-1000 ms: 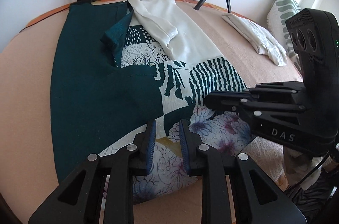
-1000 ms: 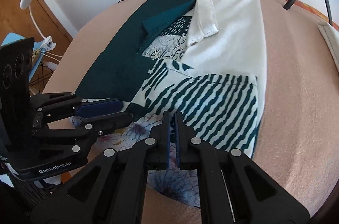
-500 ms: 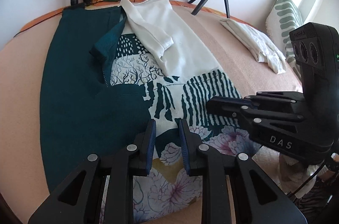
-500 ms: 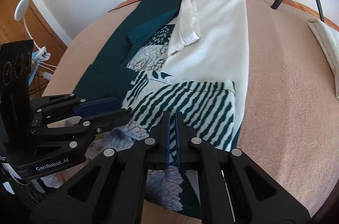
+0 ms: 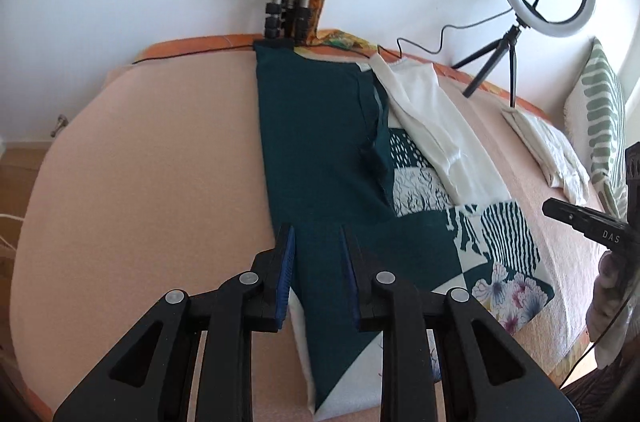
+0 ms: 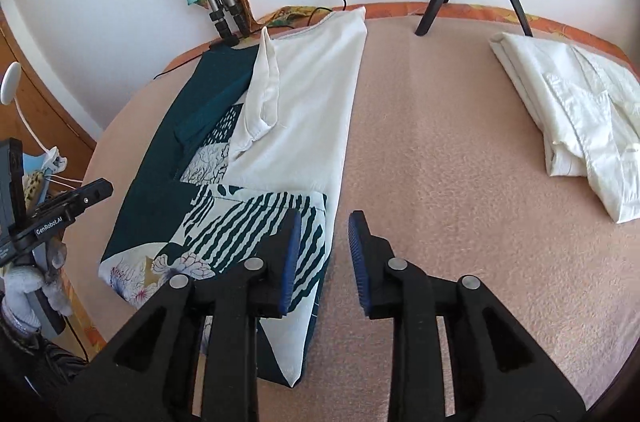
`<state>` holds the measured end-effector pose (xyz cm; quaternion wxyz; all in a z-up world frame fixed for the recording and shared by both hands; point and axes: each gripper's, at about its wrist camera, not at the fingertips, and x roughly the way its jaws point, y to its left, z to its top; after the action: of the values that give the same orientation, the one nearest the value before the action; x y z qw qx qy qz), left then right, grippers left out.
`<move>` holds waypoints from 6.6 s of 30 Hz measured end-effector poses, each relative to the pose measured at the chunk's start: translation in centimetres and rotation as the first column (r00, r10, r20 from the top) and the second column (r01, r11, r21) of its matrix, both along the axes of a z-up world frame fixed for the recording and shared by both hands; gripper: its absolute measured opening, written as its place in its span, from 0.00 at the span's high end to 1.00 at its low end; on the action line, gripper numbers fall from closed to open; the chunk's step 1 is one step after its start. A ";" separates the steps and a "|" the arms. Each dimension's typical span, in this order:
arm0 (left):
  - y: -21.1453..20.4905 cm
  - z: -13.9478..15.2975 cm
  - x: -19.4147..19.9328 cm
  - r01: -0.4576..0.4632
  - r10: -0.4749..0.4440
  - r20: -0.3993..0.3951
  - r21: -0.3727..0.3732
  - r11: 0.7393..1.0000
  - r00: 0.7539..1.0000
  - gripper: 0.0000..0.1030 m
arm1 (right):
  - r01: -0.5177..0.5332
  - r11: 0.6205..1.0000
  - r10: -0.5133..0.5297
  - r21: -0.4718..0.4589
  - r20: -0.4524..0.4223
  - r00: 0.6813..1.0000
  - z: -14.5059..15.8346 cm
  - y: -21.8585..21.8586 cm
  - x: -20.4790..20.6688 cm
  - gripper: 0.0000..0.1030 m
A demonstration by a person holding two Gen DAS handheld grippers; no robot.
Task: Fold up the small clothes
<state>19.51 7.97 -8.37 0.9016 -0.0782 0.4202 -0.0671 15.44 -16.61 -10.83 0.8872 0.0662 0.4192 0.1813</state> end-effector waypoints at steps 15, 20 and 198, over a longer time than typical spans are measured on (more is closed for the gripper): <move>7.1 2.4 10.4 0.039 -0.047 -0.040 -0.188 0.981 0.998 0.54 | -0.093 0.996 0.092 -0.017 -0.005 0.996 2.7 -0.2 11.6 0.48; 8.2 0.2 15.3 0.030 -0.052 -0.087 -0.235 0.971 0.995 0.54 | -0.101 0.994 0.100 -0.031 -0.041 0.994 1.1 0.1 17.0 0.48; -4.7 3.3 2.8 0.159 -0.168 0.000 -0.318 0.935 0.986 0.91 | -0.156 0.974 0.157 0.164 0.011 0.988 4.4 7.9 4.4 0.86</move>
<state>22.27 3.27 -5.10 0.8627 -0.1874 0.4213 -0.2074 19.82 -8.66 -6.45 0.8612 0.1062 0.4075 0.2846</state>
